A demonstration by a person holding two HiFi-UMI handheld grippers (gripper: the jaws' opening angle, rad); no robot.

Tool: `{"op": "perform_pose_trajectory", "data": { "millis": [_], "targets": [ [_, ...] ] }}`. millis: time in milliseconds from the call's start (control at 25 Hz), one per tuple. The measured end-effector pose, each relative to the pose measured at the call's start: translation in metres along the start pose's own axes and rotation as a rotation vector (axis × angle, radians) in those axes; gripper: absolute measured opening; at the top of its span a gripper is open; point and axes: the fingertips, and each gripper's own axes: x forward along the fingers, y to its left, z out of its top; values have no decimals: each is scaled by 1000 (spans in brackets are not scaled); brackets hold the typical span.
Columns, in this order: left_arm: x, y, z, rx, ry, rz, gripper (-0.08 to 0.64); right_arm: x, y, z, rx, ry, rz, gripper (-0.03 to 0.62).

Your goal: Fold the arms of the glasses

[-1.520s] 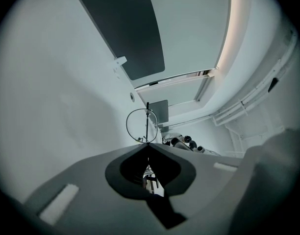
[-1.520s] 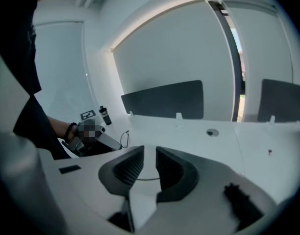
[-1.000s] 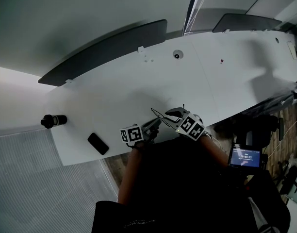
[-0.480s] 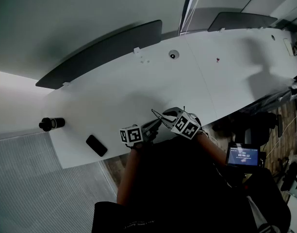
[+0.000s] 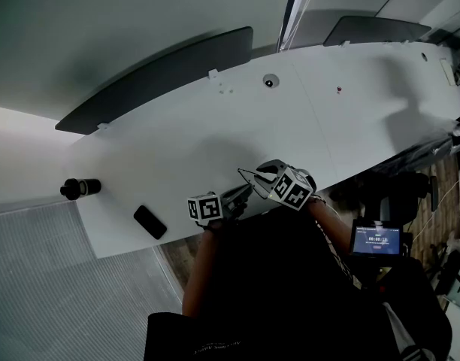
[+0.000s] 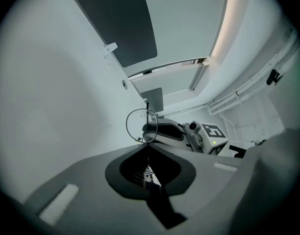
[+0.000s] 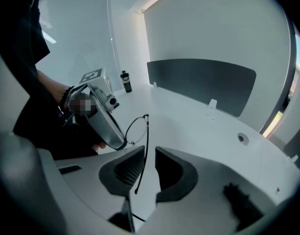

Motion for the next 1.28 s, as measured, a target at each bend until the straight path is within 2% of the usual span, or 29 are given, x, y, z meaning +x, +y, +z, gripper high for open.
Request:
{"op": "perform_pose_trajectory", "data": {
  "millis": [360, 880, 1280],
  "targets": [
    [1, -1, -2, -4, 24, -10, 11, -2, -16, 4, -32, 9, -22, 75],
    [9, -4, -9, -6, 59, -24, 11, -8, -32, 0, 7, -6, -56, 75],
    [6, -2, -12, -27, 66, -31, 11, -3, -34, -5, -2, 8, -62, 75]
  ]
}}
